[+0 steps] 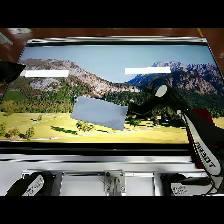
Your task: Fold the shirts.
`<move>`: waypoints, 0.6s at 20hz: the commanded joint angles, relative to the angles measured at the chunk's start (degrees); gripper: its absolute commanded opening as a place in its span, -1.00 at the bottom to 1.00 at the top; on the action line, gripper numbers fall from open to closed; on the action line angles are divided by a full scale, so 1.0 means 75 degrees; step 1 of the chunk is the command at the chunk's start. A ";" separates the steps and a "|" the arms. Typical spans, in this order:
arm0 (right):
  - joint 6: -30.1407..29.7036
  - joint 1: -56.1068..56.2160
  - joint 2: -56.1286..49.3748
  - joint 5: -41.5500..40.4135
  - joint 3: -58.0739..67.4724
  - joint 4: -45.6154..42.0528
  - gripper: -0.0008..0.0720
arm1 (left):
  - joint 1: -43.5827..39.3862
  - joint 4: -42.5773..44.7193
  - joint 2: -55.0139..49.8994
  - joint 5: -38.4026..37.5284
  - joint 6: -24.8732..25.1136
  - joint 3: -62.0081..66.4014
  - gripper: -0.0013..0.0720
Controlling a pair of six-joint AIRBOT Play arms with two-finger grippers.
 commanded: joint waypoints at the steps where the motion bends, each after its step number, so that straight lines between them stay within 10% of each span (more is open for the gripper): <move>1: -0.0064 0.0047 -0.0294 -0.0597 -0.0519 0.0717 0.76 | 0.0006 0.0047 0.0006 -0.0012 -0.0003 -0.0003 -0.87; 9: -0.1221 0.0565 -0.1294 -0.1591 -0.0516 0.3075 0.69 | 0.0006 0.0044 0.0006 -0.0009 -0.0006 -0.0003 -0.87; 11: -0.1451 0.0428 -0.1236 -0.1716 -0.0358 0.3346 -0.69 | 0.0006 0.0044 0.0006 -0.0009 -0.0006 -0.0003 -0.87; 12: -0.1568 0.0321 -0.1177 -0.1626 -0.0175 0.3346 -0.77 | 0.0006 0.0044 0.0003 -0.0006 -0.0006 -0.0003 -0.87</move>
